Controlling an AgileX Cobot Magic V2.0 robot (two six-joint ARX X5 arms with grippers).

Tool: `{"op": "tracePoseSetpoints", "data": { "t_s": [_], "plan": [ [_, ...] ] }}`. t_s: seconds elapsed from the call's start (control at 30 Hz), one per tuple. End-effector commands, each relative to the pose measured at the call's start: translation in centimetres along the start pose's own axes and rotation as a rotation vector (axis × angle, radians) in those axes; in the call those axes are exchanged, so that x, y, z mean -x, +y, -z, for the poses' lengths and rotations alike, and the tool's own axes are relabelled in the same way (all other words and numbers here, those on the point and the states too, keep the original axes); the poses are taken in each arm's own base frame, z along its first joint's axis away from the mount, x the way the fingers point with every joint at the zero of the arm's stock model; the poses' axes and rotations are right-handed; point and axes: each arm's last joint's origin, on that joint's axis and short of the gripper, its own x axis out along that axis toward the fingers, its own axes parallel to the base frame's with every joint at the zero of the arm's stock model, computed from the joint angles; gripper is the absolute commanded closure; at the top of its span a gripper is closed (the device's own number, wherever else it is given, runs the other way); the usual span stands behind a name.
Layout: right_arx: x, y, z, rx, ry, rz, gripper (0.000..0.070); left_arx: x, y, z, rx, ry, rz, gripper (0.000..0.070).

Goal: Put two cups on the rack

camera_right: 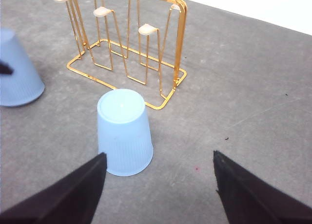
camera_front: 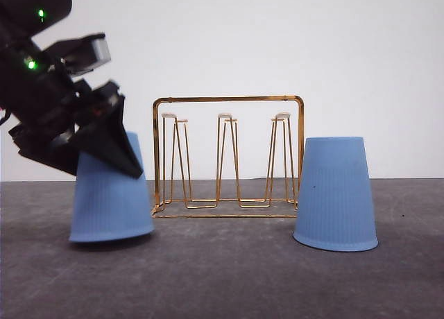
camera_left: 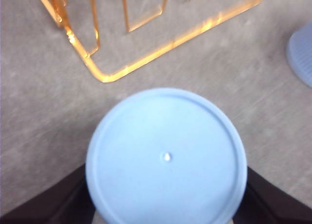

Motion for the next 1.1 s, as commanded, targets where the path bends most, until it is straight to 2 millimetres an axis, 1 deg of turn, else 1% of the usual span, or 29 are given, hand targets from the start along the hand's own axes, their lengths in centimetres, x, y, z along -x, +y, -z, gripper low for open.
{"op": "tracePoseSetpoints", "data": {
  "t_s": [0.0,0.1,0.23,0.43,0.57,0.67,0.77,0.87,0.97,1.07],
  "plan": [
    [0.1,0.0,-0.4,0.012,-0.018,0.005,0.0257,-0.1,-0.2,0.0,0.010,0.022,0.014,0.0403],
    [0.1,0.0,-0.4,0.012,-0.018,0.005,0.0257,0.6,-0.3,-0.8,0.015,0.029,0.014,0.0403],
    [0.1,0.0,-0.4,0.012,-0.018,0.005,0.0257,2.1,-0.5,-2.6,0.018,0.041,0.014,0.0404],
    [0.1,0.0,-0.4,0.012,-0.019,0.005,0.0257,5.3,-1.0,-6.6,0.018,0.040,0.008,0.0404],
    [0.1,0.0,-0.4,0.012,-0.018,0.005,0.0257,7.4,-1.1,-9.3,0.015,-0.033,-0.052,0.0404],
    [0.1,0.0,-0.4,0.012,-0.018,0.005,0.0257,8.6,-1.1,-11.0,0.022,-0.121,-0.104,0.0404],
    [0.1,0.0,-0.4,0.012,-0.018,0.005,0.0257,8.9,-1.1,-12.2,0.018,-0.226,-0.109,0.0403],
    [0.1,0.0,-0.4,0.012,-0.018,0.005,0.0257,8.8,-1.0,-12.9,0.008,-0.290,-0.112,0.0402],
    [0.1,0.0,-0.4,0.012,-0.018,0.005,0.0257,7.8,-0.8,-13.3,0.004,-0.308,-0.113,0.0402],
    [0.1,0.0,-0.4,0.012,-0.018,0.005,0.0257,6.3,-0.4,-13.3,0.007,-0.292,-0.112,0.0399]
  ]
}}
